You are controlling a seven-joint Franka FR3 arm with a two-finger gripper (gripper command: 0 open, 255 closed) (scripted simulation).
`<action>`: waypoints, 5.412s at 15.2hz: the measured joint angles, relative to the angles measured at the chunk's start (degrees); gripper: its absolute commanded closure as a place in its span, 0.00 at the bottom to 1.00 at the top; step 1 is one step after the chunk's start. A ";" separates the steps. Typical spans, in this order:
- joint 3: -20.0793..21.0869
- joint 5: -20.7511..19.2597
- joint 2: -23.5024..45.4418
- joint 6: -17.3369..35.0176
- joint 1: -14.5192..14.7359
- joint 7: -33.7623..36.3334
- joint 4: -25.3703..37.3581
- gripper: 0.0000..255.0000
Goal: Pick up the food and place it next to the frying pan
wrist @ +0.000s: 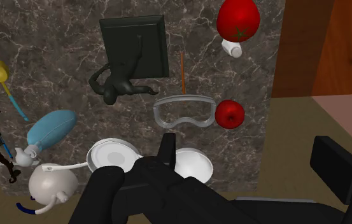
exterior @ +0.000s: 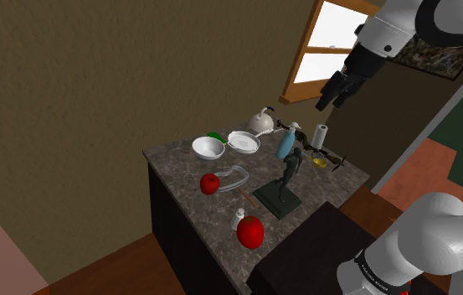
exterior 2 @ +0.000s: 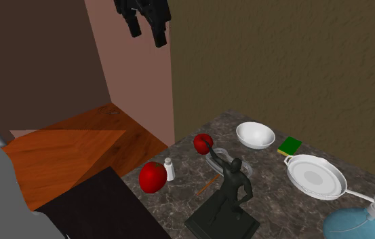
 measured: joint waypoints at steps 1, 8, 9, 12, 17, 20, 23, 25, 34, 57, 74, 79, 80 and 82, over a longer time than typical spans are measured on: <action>0.00 0.00 0.00 0.00 0.00 0.00 0.00 0.00; 1.26 0.27 6.06 11.20 0.38 -0.59 -5.31 0.00; 1.64 0.36 7.54 13.54 0.48 -0.52 -6.26 0.00; 2.36 0.46 10.91 19.56 0.70 -0.68 -8.89 0.00; 3.83 0.16 19.54 29.26 0.85 -0.50 -10.05 0.00; 4.35 -0.55 25.94 35.00 0.55 -0.69 -9.43 0.00; 5.07 -1.46 31.78 40.54 0.41 -0.34 -9.20 0.00; 5.58 -2.46 36.27 43.84 0.28 0.23 -8.06 0.00; 5.95 -9.78 56.70 55.25 0.80 4.47 0.36 0.00; 1.34 -16.95 86.04 63.63 5.98 8.16 20.89 0.00; 2.00 -16.51 83.38 61.78 5.56 7.82 20.06 1.00; 2.83 -15.87 79.96 59.44 4.95 7.29 18.96 1.00; 3.01 -15.71 79.30 58.98 4.76 7.10 18.75 1.00; 3.35 -15.39 77.98 57.95 4.49 6.82 18.45 1.00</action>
